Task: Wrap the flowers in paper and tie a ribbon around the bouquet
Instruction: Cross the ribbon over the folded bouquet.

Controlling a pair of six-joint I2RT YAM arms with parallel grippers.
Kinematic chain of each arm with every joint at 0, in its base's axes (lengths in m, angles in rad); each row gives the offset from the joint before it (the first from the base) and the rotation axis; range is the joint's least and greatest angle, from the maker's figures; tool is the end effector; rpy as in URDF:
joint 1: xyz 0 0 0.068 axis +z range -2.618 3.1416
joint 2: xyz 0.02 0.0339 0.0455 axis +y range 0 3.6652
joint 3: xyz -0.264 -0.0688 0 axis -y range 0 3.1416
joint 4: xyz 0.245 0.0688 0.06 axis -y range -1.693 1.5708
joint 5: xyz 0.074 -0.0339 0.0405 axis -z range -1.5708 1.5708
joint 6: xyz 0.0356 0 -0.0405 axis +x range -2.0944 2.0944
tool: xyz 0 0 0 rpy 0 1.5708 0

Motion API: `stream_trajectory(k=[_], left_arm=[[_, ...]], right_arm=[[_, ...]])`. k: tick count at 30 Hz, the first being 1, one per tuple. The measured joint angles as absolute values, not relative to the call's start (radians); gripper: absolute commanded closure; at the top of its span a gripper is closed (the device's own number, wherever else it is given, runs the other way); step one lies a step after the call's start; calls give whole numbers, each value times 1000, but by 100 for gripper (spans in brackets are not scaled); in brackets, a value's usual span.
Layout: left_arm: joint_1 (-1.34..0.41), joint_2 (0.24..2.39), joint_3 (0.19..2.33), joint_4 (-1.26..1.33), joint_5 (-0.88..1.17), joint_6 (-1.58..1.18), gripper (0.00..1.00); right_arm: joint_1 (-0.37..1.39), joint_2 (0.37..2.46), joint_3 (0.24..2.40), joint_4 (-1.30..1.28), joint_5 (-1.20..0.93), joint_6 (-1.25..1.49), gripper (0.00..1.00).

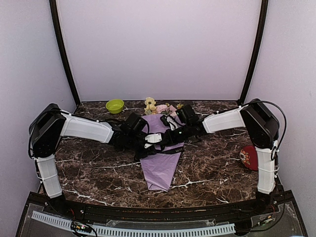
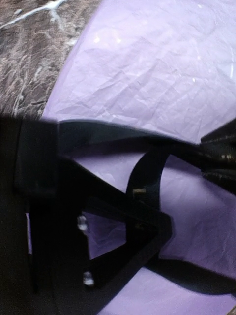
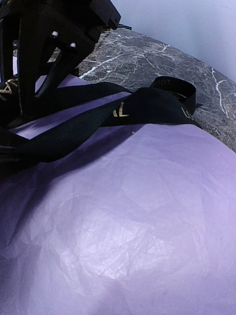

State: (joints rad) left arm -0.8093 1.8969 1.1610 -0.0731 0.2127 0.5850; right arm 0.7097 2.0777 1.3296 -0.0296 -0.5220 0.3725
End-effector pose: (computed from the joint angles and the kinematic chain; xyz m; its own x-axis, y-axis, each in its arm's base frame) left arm 0.2716 -0.2958 0.1649 0.0299 0.7509 -0.6598 0.9494 0.1852 0.2538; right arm 0.3247 0.3023 0.1480 -0.7994 -0.2708 -0.5363 -0.5834 0.5632 0.5852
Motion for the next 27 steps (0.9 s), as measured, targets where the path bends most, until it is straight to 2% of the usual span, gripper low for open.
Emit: stream_trajectory(k=[5,14,20,27], left_arm=[[-821,1897,1160,-45,163,598,100],[-823,1755,1052,61,136,579,100],[-823,1620,1025,107,167,558,100],[-823,1601,1008,133,177,529,100]], right_arm=[[710,2078,1330,-53,-521,358,98],[710,2076,1330,-138,-525,274,84],[712,2062,1338,-242,-557,138,84],[725,2023,1336,-351,-643,-24,83]])
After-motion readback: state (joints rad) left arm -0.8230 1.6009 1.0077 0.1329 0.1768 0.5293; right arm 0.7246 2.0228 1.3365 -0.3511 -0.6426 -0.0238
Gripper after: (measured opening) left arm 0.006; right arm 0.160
